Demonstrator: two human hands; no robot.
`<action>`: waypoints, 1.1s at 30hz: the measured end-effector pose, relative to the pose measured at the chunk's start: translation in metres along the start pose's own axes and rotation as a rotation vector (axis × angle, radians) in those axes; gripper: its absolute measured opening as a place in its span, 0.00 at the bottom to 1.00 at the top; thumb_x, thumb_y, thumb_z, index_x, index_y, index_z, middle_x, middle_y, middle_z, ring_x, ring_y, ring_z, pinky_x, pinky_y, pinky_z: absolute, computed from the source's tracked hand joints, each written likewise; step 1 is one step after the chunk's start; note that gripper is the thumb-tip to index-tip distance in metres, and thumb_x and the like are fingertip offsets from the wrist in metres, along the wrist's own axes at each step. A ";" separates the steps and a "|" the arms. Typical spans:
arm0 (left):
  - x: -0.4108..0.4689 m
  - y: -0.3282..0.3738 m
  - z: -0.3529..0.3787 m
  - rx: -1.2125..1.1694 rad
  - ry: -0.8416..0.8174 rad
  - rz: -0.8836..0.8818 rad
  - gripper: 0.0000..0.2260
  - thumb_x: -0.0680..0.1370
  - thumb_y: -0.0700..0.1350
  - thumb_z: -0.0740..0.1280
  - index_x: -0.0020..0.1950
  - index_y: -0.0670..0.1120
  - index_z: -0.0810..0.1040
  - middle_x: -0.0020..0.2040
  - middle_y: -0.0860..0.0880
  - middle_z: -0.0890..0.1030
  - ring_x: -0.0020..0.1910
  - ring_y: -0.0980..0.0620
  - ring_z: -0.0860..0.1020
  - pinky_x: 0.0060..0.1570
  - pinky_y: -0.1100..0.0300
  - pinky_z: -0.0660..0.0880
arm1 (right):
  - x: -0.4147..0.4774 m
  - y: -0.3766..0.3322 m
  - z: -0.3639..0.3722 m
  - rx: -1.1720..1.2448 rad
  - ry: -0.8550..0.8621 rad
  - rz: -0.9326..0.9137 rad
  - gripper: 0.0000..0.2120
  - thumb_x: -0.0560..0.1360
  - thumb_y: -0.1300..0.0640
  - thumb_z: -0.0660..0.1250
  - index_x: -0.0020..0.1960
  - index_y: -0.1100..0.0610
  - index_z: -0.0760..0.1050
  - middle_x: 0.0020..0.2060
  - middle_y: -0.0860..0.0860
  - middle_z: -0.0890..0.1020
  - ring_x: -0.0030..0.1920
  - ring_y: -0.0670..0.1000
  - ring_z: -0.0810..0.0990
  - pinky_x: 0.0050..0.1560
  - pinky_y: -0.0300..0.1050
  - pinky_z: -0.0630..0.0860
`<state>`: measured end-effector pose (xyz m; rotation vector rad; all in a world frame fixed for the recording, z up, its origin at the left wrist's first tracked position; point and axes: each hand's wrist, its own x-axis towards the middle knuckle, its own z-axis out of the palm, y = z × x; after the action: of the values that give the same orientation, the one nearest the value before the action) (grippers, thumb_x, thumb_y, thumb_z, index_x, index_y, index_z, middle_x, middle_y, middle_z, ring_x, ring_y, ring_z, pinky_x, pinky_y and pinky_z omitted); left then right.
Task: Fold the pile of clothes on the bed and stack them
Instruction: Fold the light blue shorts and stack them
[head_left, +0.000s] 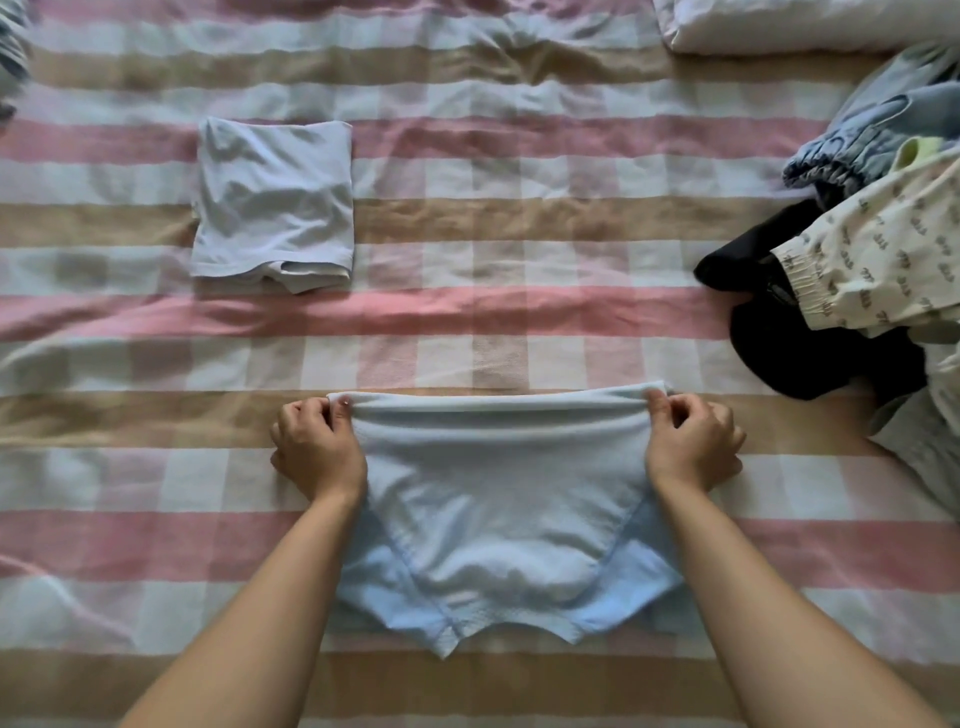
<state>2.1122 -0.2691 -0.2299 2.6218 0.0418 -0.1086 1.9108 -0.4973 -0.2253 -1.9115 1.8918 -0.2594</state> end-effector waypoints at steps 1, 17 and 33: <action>0.001 0.000 0.001 0.033 0.007 0.021 0.14 0.79 0.49 0.61 0.50 0.38 0.76 0.56 0.38 0.73 0.59 0.39 0.68 0.54 0.47 0.64 | 0.001 -0.002 0.001 -0.008 0.007 0.007 0.18 0.74 0.41 0.63 0.47 0.56 0.78 0.56 0.57 0.74 0.58 0.61 0.68 0.54 0.54 0.65; -0.101 0.015 0.026 0.523 -0.479 1.067 0.34 0.72 0.69 0.50 0.75 0.55 0.54 0.76 0.43 0.52 0.75 0.42 0.46 0.68 0.40 0.47 | -0.061 0.041 -0.006 -0.387 -0.236 -0.586 0.38 0.72 0.34 0.27 0.74 0.51 0.51 0.74 0.51 0.54 0.74 0.51 0.51 0.71 0.56 0.46; -0.199 0.161 0.086 0.282 -0.571 0.633 0.25 0.73 0.60 0.63 0.61 0.45 0.66 0.59 0.45 0.69 0.61 0.45 0.68 0.53 0.51 0.68 | -0.120 0.096 -0.042 0.003 -0.063 0.253 0.19 0.63 0.48 0.76 0.47 0.60 0.80 0.48 0.58 0.81 0.52 0.62 0.75 0.49 0.54 0.69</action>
<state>1.9163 -0.4531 -0.2077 2.6334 -1.0475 -0.6634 1.8006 -0.3839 -0.2089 -1.6361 2.0619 -0.1216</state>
